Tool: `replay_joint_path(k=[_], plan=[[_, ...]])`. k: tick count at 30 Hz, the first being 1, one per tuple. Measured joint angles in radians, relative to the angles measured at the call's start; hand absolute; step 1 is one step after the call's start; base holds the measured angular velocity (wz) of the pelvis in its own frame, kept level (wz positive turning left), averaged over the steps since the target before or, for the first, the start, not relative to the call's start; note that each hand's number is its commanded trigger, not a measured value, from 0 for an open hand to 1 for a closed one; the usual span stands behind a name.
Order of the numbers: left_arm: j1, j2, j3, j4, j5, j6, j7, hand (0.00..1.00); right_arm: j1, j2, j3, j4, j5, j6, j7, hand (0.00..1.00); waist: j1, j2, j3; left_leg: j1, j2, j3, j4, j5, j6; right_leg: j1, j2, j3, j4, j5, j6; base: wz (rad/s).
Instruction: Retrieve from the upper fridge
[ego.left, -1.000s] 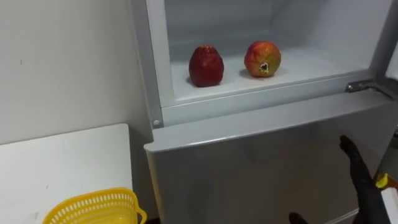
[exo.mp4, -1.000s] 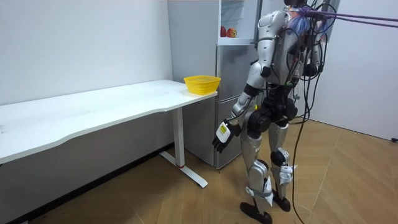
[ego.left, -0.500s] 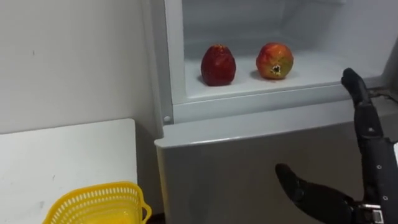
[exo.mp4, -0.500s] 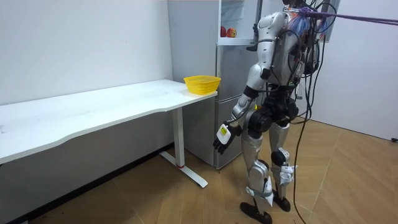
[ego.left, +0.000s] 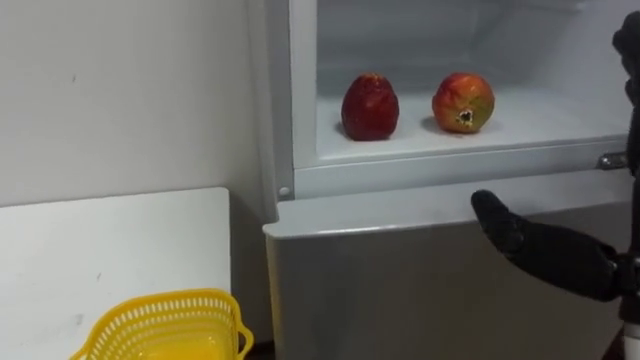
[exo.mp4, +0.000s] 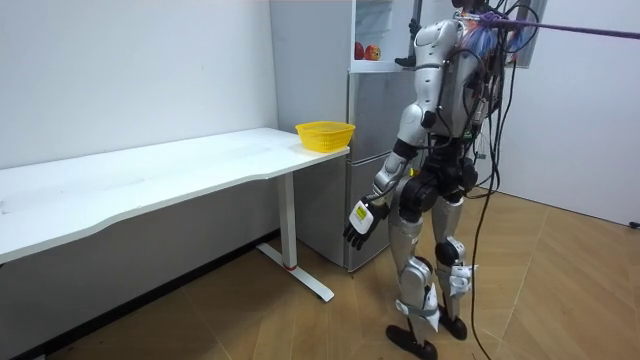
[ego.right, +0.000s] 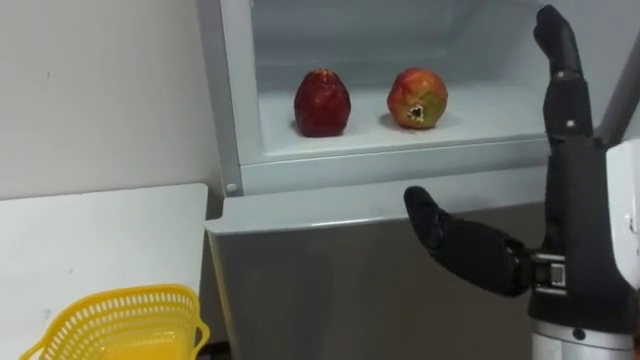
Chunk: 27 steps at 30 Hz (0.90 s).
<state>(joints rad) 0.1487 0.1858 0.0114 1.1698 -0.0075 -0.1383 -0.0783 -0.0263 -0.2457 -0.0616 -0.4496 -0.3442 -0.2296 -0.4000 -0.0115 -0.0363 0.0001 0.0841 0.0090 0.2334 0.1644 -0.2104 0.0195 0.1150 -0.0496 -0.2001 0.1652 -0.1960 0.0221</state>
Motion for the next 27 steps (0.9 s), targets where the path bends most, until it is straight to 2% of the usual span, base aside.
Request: replay_joint_path(k=[5,7,10,17,23,27], plan=[[-0.002,0.001,0.006,0.000,0.001,0.002,-0.001,0.00,-0.056,-0.017,0.001,0.022,0.070,0.001,0.005,0.00,0.018,-0.003,0.0072,-0.004,-0.002,-0.020,0.004,0.000,0.000,0.006,-0.002,-0.030,0.001,0.000,0.000,0.06],[-0.002,0.001,0.006,-0.003,0.002,0.003,-0.003,0.00,-0.085,-0.017,0.001,0.044,0.102,0.002,0.012,0.00,0.019,-0.003,0.0070,-0.005,-0.001,-0.030,0.004,0.001,0.001,0.010,-0.004,-0.053,0.003,0.000,0.000,0.12],[-0.002,0.001,0.013,-0.003,0.002,0.004,-0.003,0.00,-0.111,-0.017,0.001,0.060,0.132,0.003,0.028,0.00,0.022,-0.002,0.0070,-0.009,0.004,-0.043,0.004,0.002,0.000,0.013,-0.005,-0.064,0.003,0.000,0.000,0.11],[-0.004,0.000,0.025,-0.011,0.029,0.010,-0.004,0.00,-0.149,-0.017,0.002,0.094,0.142,0.016,0.057,0.00,0.046,-0.002,0.0056,-0.010,-0.004,-0.044,0.006,0.004,0.000,0.009,-0.004,-0.066,0.003,0.000,0.000,0.01],[-0.006,0.000,0.027,-0.027,0.053,0.026,-0.003,0.00,-0.197,-0.017,0.002,0.126,0.145,0.056,0.097,0.00,0.054,-0.004,0.0044,-0.004,-0.005,-0.047,0.006,0.006,0.000,0.011,-0.005,-0.068,0.003,0.000,0.000,0.00],[-0.013,0.000,0.024,-0.026,0.060,0.030,-0.003,0.00,-0.240,-0.017,0.002,0.167,0.184,0.059,0.097,0.00,0.056,-0.005,0.0044,-0.002,-0.005,-0.048,0.006,0.006,0.001,0.015,-0.007,-0.077,0.003,0.000,0.000,0.00]])
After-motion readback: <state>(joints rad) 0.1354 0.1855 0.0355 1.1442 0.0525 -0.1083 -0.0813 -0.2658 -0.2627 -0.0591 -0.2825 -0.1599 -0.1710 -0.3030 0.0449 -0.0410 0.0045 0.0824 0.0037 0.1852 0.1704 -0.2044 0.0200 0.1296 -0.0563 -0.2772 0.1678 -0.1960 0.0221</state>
